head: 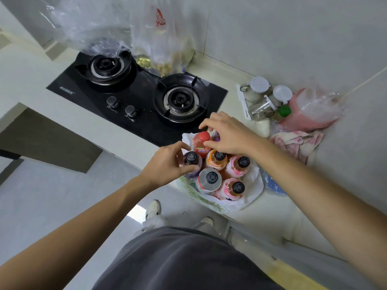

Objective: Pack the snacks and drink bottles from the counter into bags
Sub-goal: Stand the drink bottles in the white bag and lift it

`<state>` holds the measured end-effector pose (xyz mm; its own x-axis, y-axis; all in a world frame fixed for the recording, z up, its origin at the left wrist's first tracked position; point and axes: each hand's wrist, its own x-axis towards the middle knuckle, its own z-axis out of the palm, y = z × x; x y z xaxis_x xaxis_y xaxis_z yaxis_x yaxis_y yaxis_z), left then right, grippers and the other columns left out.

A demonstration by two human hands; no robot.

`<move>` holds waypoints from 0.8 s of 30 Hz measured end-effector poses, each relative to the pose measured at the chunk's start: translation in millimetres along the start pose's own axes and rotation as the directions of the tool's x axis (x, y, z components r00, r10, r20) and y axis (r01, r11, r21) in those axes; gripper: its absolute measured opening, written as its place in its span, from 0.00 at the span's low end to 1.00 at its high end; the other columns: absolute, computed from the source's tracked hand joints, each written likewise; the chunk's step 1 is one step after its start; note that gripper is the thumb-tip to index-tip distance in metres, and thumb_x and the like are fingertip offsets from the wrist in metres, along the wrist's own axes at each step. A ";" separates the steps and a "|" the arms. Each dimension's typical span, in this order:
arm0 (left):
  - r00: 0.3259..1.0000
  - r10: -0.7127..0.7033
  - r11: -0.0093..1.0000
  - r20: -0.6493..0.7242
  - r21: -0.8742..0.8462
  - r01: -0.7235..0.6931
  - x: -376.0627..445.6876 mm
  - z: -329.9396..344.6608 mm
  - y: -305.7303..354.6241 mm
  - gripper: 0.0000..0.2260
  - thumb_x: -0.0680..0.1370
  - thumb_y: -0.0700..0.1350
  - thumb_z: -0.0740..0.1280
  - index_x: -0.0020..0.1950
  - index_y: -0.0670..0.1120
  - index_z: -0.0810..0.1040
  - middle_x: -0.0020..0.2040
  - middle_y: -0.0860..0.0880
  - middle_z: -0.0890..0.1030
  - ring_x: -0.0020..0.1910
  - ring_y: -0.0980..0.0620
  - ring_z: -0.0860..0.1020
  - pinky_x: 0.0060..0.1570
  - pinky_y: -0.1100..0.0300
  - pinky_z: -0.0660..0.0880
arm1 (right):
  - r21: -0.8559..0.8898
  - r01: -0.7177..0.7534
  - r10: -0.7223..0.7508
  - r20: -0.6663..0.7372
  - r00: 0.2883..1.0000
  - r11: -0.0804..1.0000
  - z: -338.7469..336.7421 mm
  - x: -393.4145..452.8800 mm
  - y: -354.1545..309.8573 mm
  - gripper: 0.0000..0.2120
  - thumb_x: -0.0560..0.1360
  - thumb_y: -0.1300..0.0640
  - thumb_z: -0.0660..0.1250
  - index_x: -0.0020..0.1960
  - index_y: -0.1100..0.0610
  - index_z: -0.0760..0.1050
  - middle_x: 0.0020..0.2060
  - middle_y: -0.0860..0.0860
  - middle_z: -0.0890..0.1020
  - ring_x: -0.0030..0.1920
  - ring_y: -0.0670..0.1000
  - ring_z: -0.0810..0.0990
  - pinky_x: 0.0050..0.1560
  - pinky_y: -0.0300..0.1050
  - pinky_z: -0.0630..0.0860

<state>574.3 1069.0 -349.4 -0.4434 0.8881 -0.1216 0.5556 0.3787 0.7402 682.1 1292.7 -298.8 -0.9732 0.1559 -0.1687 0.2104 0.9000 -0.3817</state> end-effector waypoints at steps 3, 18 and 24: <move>0.996 -0.082 0.992 -0.027 -0.101 0.079 0.8 -9.6 -19.9 0.20 0.77 0.67 0.65 0.57 0.53 0.78 0.39 0.54 0.81 0.38 0.54 0.81 0.37 0.54 0.80 | 0.058 -0.062 0.063 -0.015 0.998 0.996 -1.9 -3.7 -3.7 0.21 0.77 0.45 0.73 0.68 0.46 0.74 0.55 0.46 0.74 0.59 0.48 0.71 0.59 0.52 0.75; 0.885 -0.300 0.949 0.357 0.204 0.240 49.9 36.7 -96.2 0.24 0.73 0.54 0.77 0.63 0.43 0.78 0.61 0.43 0.73 0.60 0.43 0.75 0.61 0.48 0.75 | 0.021 -0.315 0.314 -0.150 0.937 0.949 45.4 -21.0 -71.0 0.35 0.69 0.30 0.66 0.69 0.50 0.73 0.68 0.47 0.71 0.65 0.54 0.70 0.73 0.55 0.64; 0.945 -0.208 0.977 0.251 0.091 0.191 44.6 31.1 -98.8 0.18 0.82 0.47 0.66 0.35 0.42 0.70 0.47 0.42 0.72 0.45 0.40 0.76 0.43 0.54 0.69 | 0.082 -0.400 0.408 -0.165 0.898 0.913 52.4 -22.4 -78.7 0.32 0.71 0.37 0.74 0.71 0.49 0.73 0.77 0.46 0.65 0.76 0.54 0.66 0.80 0.60 0.54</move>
<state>521.5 1079.3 -448.5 -0.3583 0.8260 -0.4351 0.5224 0.5636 0.6398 692.2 1197.1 -312.6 -0.8034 0.5743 -0.1572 0.5886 0.7262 -0.3553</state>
